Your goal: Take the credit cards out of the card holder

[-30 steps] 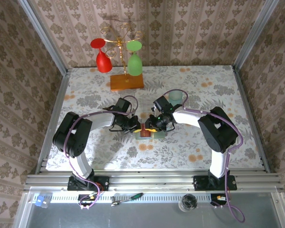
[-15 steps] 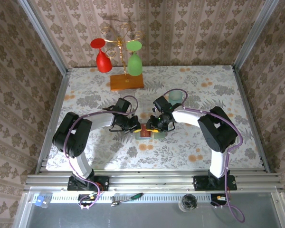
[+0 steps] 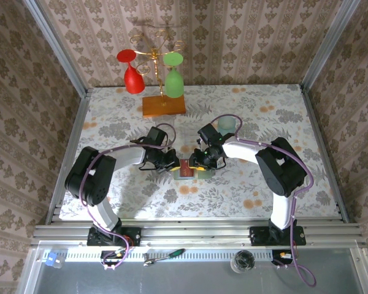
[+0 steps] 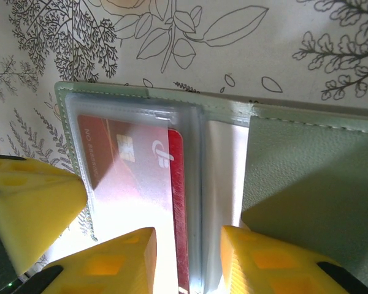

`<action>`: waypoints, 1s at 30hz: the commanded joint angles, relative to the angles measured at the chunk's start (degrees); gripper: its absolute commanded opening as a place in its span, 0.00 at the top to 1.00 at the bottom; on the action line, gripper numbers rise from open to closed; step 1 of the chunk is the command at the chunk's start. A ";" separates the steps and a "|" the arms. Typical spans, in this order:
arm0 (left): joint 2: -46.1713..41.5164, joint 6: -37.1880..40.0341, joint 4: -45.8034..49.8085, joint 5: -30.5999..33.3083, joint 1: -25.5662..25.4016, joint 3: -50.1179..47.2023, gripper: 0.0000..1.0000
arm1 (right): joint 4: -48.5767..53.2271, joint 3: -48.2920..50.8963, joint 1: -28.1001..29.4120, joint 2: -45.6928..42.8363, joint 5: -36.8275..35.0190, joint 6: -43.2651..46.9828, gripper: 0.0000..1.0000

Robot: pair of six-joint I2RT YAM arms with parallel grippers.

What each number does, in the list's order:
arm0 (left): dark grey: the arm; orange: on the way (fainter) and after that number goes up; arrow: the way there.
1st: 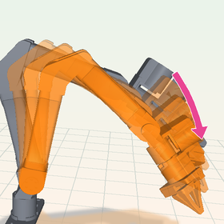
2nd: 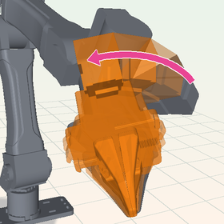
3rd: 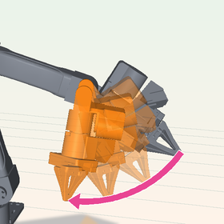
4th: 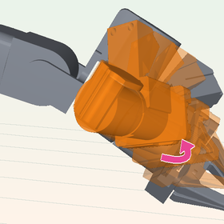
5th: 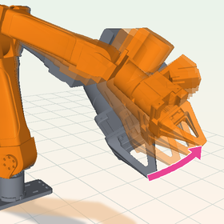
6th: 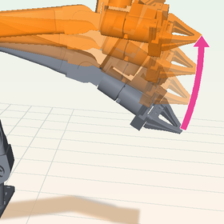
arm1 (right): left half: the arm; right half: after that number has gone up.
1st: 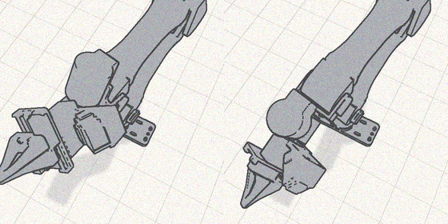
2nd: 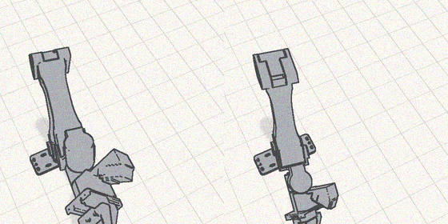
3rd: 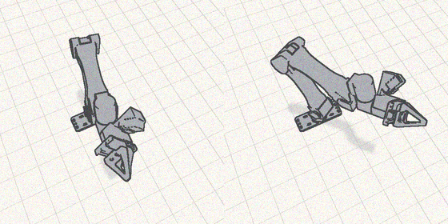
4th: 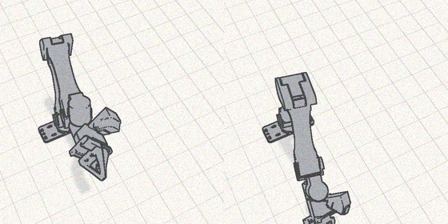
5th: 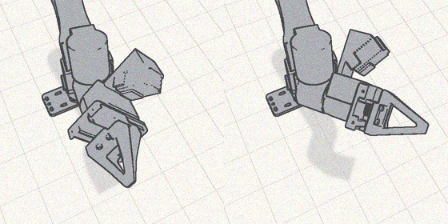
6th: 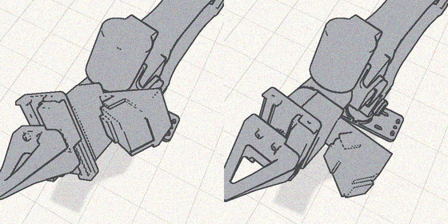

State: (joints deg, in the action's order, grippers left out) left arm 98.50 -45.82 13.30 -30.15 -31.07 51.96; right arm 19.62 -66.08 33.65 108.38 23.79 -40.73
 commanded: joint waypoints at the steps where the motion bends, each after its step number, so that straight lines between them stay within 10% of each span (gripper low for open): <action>1: 0.06 0.21 0.85 0.14 0.22 -0.79 0.99 | -1.09 -0.54 0.19 -1.79 1.52 -0.48 0.67; 30: 1.35 0.21 1.84 0.37 0.76 -1.71 1.00 | -3.64 -0.36 0.23 1.73 4.38 -1.26 0.76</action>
State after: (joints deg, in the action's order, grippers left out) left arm 98.83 -45.82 13.45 -30.24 -30.74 51.40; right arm 16.38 -66.08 33.65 108.84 27.07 -41.21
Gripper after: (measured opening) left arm 0.050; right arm 0.248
